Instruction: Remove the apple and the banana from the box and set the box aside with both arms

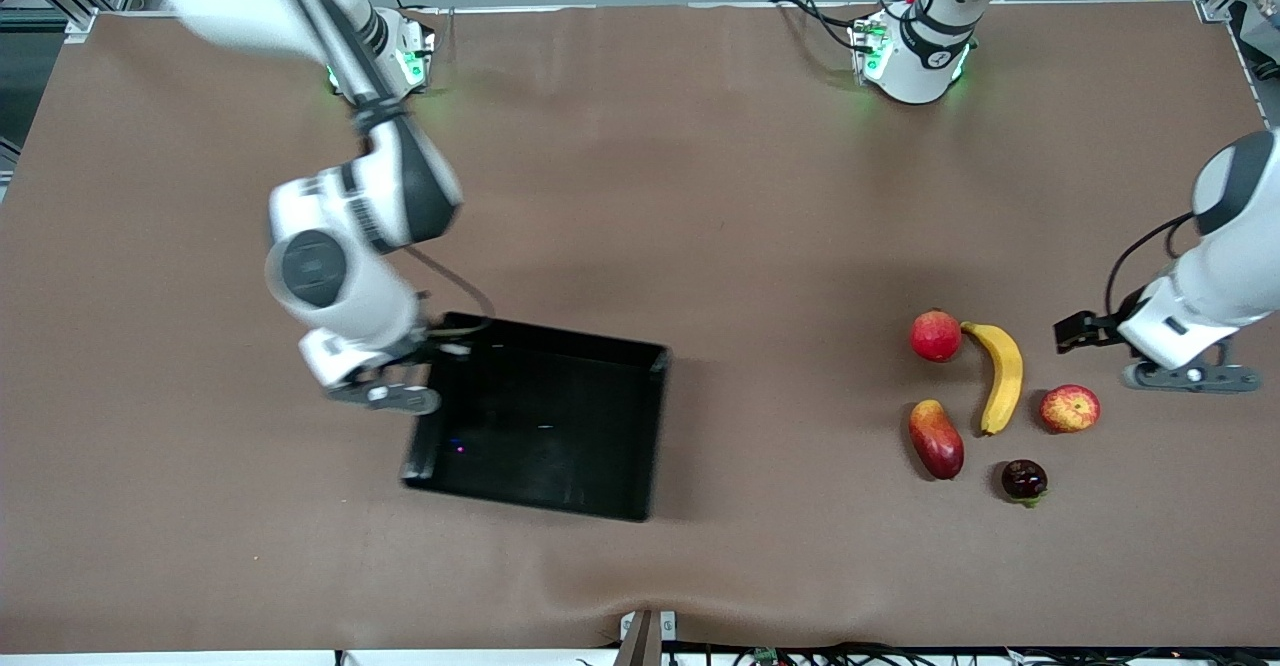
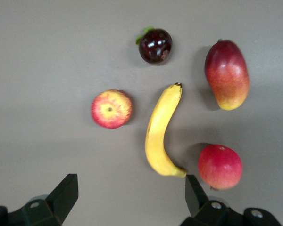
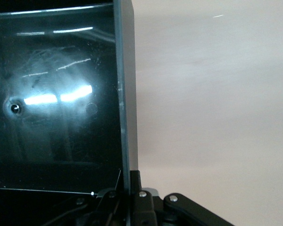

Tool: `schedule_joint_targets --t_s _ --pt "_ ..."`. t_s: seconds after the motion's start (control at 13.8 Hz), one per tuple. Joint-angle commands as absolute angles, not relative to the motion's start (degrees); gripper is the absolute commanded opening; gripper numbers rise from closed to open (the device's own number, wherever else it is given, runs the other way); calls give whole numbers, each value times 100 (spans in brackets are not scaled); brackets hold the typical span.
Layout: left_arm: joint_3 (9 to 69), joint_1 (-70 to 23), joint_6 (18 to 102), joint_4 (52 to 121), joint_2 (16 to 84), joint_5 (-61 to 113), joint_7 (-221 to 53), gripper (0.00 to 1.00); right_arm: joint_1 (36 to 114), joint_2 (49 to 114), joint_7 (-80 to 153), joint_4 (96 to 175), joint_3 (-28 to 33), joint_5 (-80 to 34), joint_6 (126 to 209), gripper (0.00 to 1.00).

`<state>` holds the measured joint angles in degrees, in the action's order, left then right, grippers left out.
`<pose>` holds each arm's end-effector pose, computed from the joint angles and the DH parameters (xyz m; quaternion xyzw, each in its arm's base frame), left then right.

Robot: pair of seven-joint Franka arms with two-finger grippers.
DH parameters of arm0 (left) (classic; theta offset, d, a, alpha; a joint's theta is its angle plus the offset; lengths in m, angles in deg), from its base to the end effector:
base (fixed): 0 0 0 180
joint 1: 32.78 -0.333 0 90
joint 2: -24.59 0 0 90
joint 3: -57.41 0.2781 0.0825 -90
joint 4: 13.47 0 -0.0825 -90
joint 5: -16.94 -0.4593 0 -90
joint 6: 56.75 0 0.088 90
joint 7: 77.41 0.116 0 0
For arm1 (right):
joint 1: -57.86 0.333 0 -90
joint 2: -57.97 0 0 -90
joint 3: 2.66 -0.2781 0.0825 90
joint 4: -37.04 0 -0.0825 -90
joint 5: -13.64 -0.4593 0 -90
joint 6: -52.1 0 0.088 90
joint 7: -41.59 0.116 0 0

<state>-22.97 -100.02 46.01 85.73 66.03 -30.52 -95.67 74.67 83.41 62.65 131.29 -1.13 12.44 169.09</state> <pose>0.6833 0.0045 0.3704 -0.9981 0.0406 -0.0117 0.0443 0.6903 0.1912 0.2730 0.9982 -0.0542 -0.0234 0.0040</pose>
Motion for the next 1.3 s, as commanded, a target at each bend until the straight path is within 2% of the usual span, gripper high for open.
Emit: schedule_joint_targets --t_s 0.0,0.22,0.43,0.8,0.94,1.23 --pt "-2643 -9931 3933 7919 6554 -2939 -9490 100 6572 7986 5103 13460 -275 1004 16742 0" --pt "-2890 -9748 3257 7252 6537 -2623 -9516 100 5763 7960 4074 13670 -275 986 16733 0" --pt "-2847 -8993 2474 6521 6528 -2648 -9516 100 4972 7880 3370 13820 -266 916 16751 0" --pt "-2636 -8087 2350 5905 6519 -2666 -9569 100 3697 7977 2245 13821 -257 916 16803 0" --pt "-2330 -7596 2350 5782 6362 -2614 -9586 100 3388 8169 1753 13820 -266 907 17214 0" --pt "-864 -6278 2332 5545 5668 -2184 -9569 100 3212 8635 1443 13812 -275 863 17918 0"
